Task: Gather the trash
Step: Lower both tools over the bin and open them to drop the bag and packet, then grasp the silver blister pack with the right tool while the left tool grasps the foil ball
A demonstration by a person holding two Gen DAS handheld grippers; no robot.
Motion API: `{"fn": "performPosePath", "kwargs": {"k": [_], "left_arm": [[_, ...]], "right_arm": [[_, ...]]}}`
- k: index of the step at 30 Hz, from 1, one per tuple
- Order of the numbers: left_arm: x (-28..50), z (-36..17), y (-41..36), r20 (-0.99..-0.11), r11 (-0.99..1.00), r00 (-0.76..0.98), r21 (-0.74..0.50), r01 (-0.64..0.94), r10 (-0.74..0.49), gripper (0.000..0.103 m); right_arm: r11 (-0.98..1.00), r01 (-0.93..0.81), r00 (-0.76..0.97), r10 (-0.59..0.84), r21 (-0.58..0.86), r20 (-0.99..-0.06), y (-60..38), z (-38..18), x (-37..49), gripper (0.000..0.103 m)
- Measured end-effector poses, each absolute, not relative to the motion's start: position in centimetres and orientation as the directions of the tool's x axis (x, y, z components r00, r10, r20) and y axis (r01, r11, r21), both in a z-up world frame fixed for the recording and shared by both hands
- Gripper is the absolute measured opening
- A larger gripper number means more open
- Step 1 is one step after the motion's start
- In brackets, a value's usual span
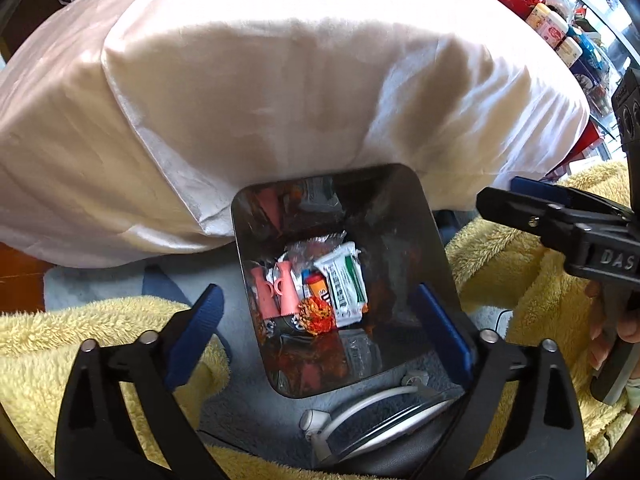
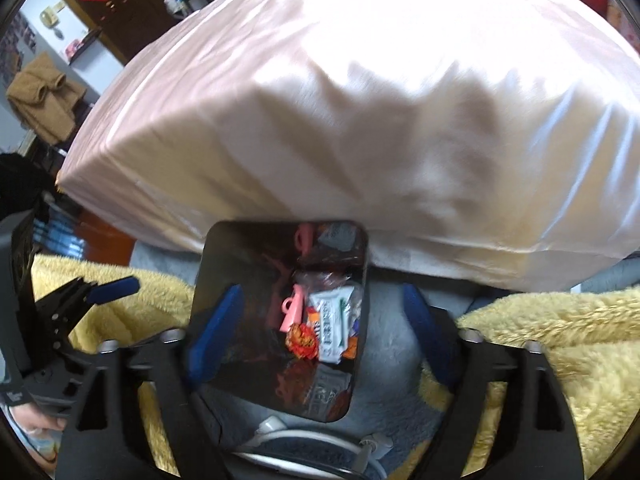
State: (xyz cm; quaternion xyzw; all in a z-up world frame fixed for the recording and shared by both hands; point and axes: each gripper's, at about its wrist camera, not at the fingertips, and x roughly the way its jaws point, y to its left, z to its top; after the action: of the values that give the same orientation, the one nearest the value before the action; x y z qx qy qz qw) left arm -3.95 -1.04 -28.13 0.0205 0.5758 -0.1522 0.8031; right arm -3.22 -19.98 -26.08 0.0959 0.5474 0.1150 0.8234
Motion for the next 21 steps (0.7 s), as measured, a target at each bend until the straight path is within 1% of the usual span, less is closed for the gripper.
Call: {"fn": "performPosePath", "kwargs": {"k": [1,2,7,9,12,17,21], "left_arm": [[-3.9,-27.8,-1.1,-0.928,0.953,0.298,-0.143,0.268,-0.223,0.094],[-3.9,-27.6,-1.0,-0.925,0.953,0.307,-0.143,0.266,-0.225,0.095],[-3.0,-25.9,-0.5,-0.906,0.960,0.354,-0.157,0.233,-0.234,0.095],[-2.5,-24.6,-0.4,-0.888,0.959,0.386,-0.172,0.226,-0.251,0.095],[-1.5,-22.3,-0.3,-0.860,0.961,0.445,-0.165,0.220,-0.249,0.095],[1.5,-19.1,-0.9,-0.829,0.963,0.505,-0.141,0.228,-0.241,0.095],[4.4,-17.5,-1.2,-0.820,0.961,0.521,-0.120,0.249,-0.237,0.095]], "right_arm": [[0.961,-0.079,0.393,0.276,0.266,-0.877,-20.0,-25.6,-3.2,0.094],[0.964,-0.079,0.411,0.265,0.256,-0.872,-20.0,-25.2,-3.2,0.095],[0.954,-0.082,0.471,0.292,0.288,-0.833,-20.7,-22.9,-2.4,0.095],[0.950,-0.081,0.499,0.301,0.302,-0.813,-21.2,-21.6,-1.8,0.095],[0.949,-0.078,0.552,0.296,0.305,-0.780,-22.2,-19.2,-0.6,0.095],[0.959,-0.055,0.612,0.252,0.278,-0.749,-23.8,-16.4,2.8,0.095],[0.975,-0.053,0.646,0.200,0.218,-0.736,-24.5,-14.9,6.0,0.095]]}}
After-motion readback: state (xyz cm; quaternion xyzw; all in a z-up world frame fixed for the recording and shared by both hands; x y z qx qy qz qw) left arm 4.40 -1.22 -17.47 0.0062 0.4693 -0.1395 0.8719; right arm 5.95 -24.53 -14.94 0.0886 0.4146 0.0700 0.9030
